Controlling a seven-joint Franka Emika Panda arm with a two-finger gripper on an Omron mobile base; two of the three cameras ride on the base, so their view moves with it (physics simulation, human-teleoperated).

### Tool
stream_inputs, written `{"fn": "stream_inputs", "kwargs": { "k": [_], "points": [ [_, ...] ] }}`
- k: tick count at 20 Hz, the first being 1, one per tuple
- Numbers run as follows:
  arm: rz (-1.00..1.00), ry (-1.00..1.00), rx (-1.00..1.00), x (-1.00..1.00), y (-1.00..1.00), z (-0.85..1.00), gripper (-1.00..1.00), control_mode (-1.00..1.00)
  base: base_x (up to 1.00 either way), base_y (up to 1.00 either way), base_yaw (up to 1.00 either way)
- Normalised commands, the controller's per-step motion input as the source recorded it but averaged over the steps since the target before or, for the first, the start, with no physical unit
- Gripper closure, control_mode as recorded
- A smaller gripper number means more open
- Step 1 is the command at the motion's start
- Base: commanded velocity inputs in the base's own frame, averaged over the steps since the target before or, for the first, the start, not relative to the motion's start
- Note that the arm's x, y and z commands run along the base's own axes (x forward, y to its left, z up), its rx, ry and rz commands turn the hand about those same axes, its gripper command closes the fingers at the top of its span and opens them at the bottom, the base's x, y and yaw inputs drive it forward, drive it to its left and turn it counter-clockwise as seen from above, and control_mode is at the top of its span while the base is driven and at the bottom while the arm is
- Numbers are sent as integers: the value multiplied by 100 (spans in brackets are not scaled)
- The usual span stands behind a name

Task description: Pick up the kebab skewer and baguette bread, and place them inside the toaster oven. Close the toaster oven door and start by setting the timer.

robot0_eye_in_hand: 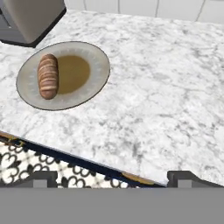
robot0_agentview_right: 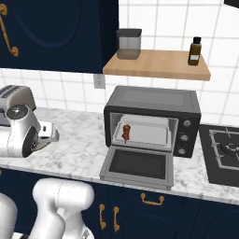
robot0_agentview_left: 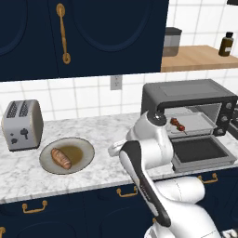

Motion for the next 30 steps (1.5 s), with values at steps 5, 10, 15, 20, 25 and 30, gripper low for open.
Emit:
{"fn": "stream_inputs", "kwargs": {
  "k": [5, 10, 15, 20, 25, 30],
  "points": [
    [5, 0, 0, 15, 100, 0, -100, -100, 0, 0, 0],
    [3, 1, -1, 25, 100, -7, -100, -100, 0, 0, 0],
    [0, 17, -1, 58, 74, -20, -100, -100, 0, 0, 0],
    [0, 17, -1, 54, 58, -28, -100, -100, 0, 0, 0],
    [0, 6, -2, 24, 14, -25, -100, -100, 0, 0, 0],
    [0, 5, -2, 30, 5, -50, -100, -100, 0, 0, 0]
  ]
}}
